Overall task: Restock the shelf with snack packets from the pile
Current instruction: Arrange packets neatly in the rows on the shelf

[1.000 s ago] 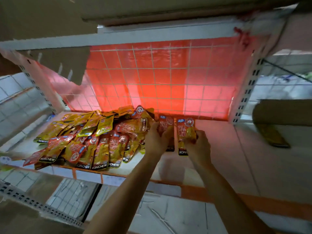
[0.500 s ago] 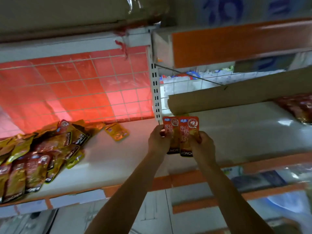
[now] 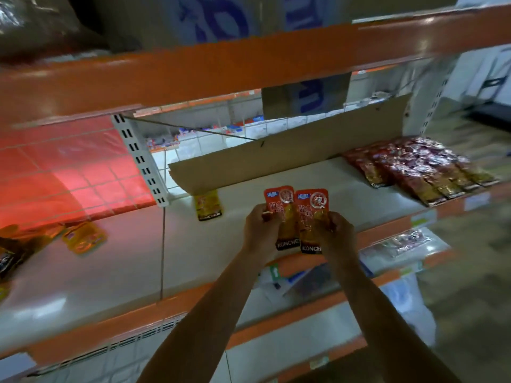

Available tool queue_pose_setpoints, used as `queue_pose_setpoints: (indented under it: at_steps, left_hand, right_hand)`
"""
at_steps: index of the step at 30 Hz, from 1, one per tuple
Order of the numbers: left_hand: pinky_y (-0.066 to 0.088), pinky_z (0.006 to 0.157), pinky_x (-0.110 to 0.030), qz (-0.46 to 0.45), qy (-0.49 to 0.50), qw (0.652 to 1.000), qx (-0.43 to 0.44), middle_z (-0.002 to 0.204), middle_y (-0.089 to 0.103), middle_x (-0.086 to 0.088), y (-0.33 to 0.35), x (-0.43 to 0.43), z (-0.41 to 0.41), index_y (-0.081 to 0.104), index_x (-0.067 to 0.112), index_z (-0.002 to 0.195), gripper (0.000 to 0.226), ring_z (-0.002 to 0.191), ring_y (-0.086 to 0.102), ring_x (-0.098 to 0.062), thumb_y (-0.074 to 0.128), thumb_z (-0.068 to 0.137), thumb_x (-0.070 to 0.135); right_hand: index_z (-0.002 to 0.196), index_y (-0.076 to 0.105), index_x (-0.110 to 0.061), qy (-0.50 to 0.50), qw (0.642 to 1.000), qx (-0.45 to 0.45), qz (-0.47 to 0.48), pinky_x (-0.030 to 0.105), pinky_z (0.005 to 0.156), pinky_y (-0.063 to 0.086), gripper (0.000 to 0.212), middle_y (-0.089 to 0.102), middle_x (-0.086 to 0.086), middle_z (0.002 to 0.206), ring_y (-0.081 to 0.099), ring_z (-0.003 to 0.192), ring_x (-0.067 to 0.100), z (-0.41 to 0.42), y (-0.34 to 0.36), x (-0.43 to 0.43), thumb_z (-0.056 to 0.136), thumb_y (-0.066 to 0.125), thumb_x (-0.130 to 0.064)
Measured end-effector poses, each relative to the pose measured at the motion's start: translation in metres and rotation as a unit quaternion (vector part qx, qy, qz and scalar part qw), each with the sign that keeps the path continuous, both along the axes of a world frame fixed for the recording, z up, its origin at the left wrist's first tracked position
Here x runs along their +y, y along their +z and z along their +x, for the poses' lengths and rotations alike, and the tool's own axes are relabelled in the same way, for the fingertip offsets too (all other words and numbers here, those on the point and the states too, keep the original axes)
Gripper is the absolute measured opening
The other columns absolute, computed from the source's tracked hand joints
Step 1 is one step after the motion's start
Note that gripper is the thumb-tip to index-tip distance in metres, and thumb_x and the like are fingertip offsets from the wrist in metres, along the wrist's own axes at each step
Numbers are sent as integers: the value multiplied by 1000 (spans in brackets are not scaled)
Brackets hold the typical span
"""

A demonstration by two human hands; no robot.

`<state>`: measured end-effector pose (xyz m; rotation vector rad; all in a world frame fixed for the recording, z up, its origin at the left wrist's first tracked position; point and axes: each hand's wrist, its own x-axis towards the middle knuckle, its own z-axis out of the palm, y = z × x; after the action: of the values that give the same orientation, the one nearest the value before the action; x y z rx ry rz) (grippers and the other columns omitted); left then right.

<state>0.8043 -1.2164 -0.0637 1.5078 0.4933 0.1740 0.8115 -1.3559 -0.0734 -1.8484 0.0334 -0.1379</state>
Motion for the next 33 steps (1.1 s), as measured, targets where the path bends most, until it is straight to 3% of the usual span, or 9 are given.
queue_pose_setpoints:
  at_steps: [5,9,13,17,21,25,27,30,33]
  left_hand:
    - [55,89,-48,51,-41,998,7,107,68,-9,0,-41,31,60,13,111,23,97,67,-27,62,89,14]
    - [56,87,-43,50,-64,997,0,103,70,-5,1,-67,63,63,15,109,19,92,68,-19,63,91,19]
    - [56,86,-43,76,-83,994,-4,96,71,-4,-1,-86,103,67,13,105,19,90,69,-19,65,88,20]
    - [58,83,-38,85,-104,991,15,93,72,-1,-8,-103,137,67,14,104,20,87,69,-16,67,86,24]
    - [55,71,-27,79,-113,990,28,85,69,0,-17,-117,166,68,11,98,15,80,67,-13,64,90,23]
    - [55,68,-26,33,-116,991,55,85,67,0,-18,-135,186,66,15,88,6,77,66,-12,61,92,15]
    - [56,70,-28,20,-116,991,60,89,69,-4,-19,-145,196,66,16,85,10,80,68,-16,60,92,13]
    - [59,77,-34,24,-100,992,68,95,71,-9,-19,-161,210,68,16,83,10,87,70,-23,62,91,13]
    - [58,73,-30,81,-67,992,74,82,73,-1,-24,-176,224,69,23,76,12,79,70,-17,67,88,19]
  right_hand:
    - [76,59,-15,-45,999,20,21,28,57,42,13,59,1,66,53,61,18,21,-7,-40,88,54,-13]
    - [94,63,-8,-85,996,25,7,25,58,43,11,62,1,74,58,67,18,47,-10,-65,88,55,-13]
    - [102,60,-8,-128,992,9,13,38,69,53,15,66,7,87,63,79,25,76,-7,-86,88,57,-13]
    - [103,61,-15,-176,984,18,-10,37,71,53,16,66,3,89,64,81,25,105,-6,-105,87,58,-17]
    - [97,60,-20,-178,984,6,-21,42,72,54,9,67,2,87,64,79,24,127,-7,-122,88,59,-23]
    - [90,55,-15,-174,984,-7,-32,27,53,38,3,56,-6,71,52,63,14,151,-9,-142,89,58,-16]
    - [86,55,-9,-154,987,-15,-42,26,53,34,2,52,-3,67,46,58,15,166,-5,-153,88,56,-10]
    - [89,55,-5,-135,988,-17,-67,33,57,39,3,56,8,72,49,62,21,186,0,-170,86,55,-6]
    - [91,54,-3,-102,992,-17,-79,44,63,48,5,59,13,76,53,66,29,207,4,-189,86,54,-6]
